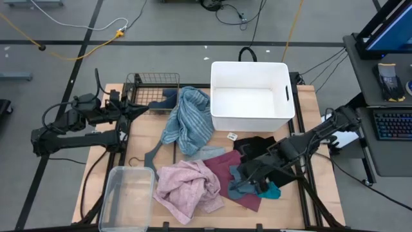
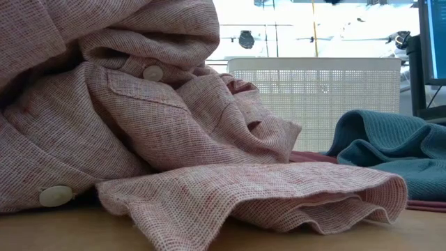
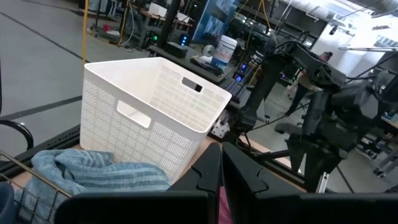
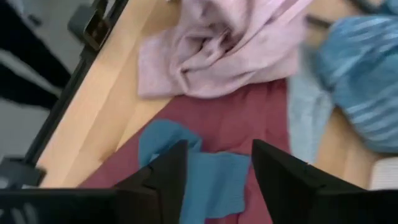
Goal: Pick & Place Cloths
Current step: Put the blue sock into the wire basket
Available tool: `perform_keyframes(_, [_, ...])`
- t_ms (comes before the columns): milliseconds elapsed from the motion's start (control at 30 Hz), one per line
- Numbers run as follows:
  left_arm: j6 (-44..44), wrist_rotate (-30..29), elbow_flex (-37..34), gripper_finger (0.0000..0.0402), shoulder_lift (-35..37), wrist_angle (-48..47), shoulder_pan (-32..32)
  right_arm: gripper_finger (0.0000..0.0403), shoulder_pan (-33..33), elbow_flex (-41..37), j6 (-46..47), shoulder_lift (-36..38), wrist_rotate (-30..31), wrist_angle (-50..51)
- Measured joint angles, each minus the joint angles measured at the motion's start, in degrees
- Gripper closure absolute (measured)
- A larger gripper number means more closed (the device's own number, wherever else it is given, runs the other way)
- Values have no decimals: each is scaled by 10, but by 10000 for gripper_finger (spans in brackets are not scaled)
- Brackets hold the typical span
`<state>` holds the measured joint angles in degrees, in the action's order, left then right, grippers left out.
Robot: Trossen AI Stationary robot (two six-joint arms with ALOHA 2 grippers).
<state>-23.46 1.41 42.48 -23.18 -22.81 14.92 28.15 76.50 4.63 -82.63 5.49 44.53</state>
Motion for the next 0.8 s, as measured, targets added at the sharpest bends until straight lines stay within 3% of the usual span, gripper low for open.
perform_keyframes(367, [0,0,0,385,0,-1,0,147,1,0,-10,-53,-13,29])
perform_keyframes(600, [0,0,0,385,0,-2,0,136,0,-13,6,-53,-30,25])
perform_keyframes(800, [3,0,0,385,0,-2,0,136,0,-69,23,-53,-44,-12])
